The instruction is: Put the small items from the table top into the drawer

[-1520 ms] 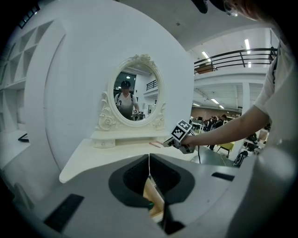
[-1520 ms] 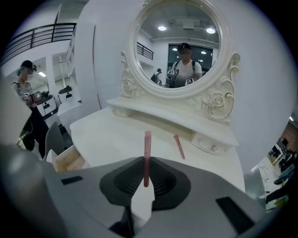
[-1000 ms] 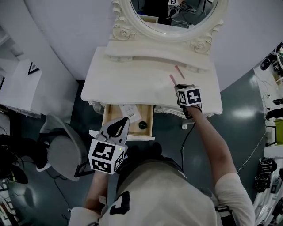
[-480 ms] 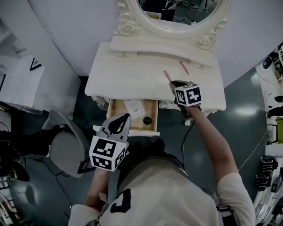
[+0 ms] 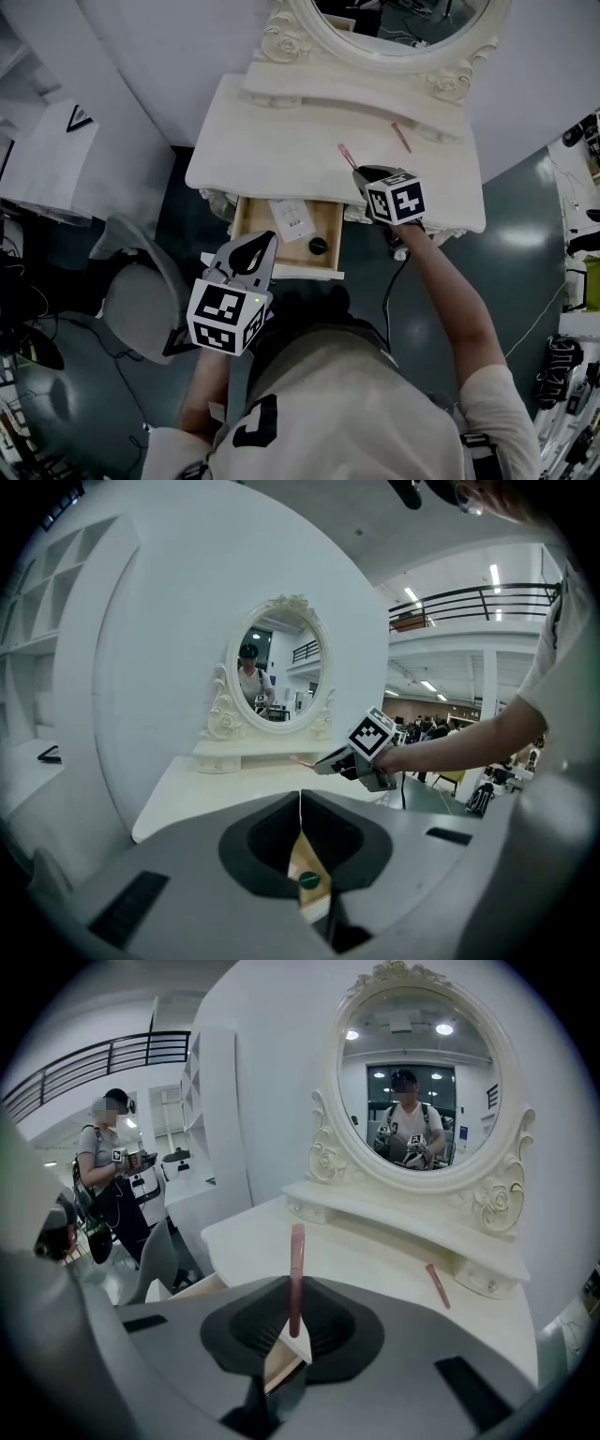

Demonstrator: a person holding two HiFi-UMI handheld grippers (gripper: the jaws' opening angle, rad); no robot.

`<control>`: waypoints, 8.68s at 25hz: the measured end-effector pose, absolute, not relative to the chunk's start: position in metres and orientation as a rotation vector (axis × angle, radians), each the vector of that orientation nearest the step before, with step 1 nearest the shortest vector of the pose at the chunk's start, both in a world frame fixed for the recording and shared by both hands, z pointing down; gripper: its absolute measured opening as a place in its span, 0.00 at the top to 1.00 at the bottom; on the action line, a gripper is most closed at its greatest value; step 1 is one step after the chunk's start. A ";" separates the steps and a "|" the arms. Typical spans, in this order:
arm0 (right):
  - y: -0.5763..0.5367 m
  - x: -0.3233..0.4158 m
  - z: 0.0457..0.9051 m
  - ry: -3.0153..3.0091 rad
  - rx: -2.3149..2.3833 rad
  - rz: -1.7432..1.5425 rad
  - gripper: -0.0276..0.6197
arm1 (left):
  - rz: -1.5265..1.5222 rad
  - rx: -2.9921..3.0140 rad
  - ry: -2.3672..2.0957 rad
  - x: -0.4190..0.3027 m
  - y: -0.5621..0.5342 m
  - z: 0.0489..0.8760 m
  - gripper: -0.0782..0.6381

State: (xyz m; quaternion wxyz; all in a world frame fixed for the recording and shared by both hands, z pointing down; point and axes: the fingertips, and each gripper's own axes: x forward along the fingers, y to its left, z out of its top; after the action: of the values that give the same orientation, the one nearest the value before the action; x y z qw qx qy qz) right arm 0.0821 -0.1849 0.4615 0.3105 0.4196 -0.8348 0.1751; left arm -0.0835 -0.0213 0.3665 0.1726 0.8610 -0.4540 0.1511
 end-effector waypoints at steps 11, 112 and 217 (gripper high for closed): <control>-0.187 0.049 0.465 -2.249 1.003 0.438 0.87 | 0.411 2.400 -1.327 -0.096 -0.030 0.370 0.81; -0.087 -0.094 0.707 -1.999 0.324 0.422 0.87 | 0.542 2.091 -1.379 -0.175 -0.030 0.454 0.81; -0.338 0.292 0.567 -1.979 1.060 0.272 0.75 | 0.574 2.371 -1.147 0.117 -0.141 0.401 0.81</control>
State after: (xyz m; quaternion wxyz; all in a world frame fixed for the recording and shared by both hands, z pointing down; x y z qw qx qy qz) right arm 0.2921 -0.3383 0.5669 0.4260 0.4240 -0.7918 0.1087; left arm 0.1170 -0.1410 0.4008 0.2210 0.8577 -0.4150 0.2077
